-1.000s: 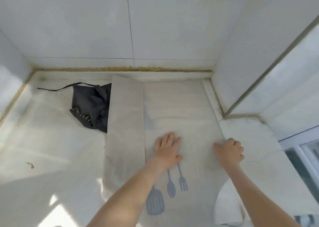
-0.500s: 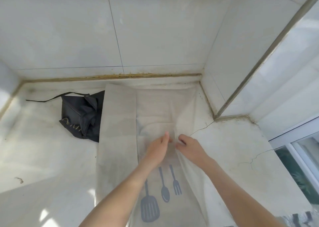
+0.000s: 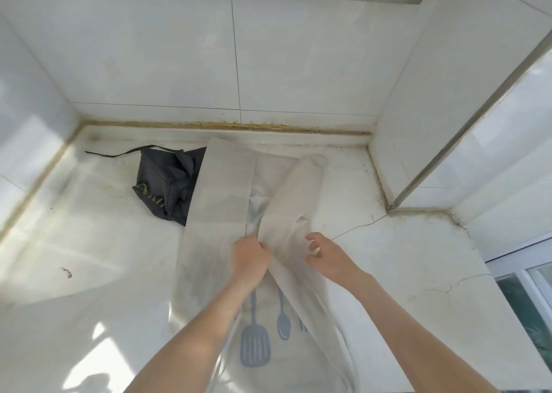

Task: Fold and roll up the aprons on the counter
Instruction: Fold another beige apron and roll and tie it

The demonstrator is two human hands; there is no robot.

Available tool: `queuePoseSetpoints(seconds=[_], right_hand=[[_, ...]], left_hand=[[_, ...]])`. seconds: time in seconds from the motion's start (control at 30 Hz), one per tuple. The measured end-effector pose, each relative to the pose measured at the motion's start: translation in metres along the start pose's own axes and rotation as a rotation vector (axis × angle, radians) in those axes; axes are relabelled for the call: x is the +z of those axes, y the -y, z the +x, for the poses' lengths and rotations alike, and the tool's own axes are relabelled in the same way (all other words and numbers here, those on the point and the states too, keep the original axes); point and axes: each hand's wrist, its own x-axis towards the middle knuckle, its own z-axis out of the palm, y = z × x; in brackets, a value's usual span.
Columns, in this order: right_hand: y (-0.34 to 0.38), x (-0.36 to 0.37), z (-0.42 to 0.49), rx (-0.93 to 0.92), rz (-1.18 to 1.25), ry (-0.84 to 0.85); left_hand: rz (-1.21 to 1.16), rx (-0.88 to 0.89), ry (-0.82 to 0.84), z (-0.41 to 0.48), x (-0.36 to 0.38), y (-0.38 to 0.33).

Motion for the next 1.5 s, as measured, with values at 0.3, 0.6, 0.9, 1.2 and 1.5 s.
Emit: queuePoseSetpoints(seconds=[0.3,0.6,0.9,1.2,1.5], right_hand=[[-0.005,0.034,0.009,-0.004,0.075,-0.031],[0.014,0.015,0.069,0.039,0.153,-0.478],[0.026,-0.023,0.133,0.210,0.645,-0.445],[0.025,-0.010,0.150,-0.122,0.062,-0.379],[0.027,0.020,0.152,-0.165,-0.451,-0.266]], left_hand=[[0.032,0.080,-0.053,0.010,-0.008,0.018],[-0.428,-0.243,0.514,0.064,-0.050,-0.013],[-0.804,-0.206,0.440,0.136,-0.042,-0.035],[-0.804,-0.243,0.721,0.160,-0.033,-0.056],[-0.250,0.258,0.113,0.162,-0.038,-0.012]])
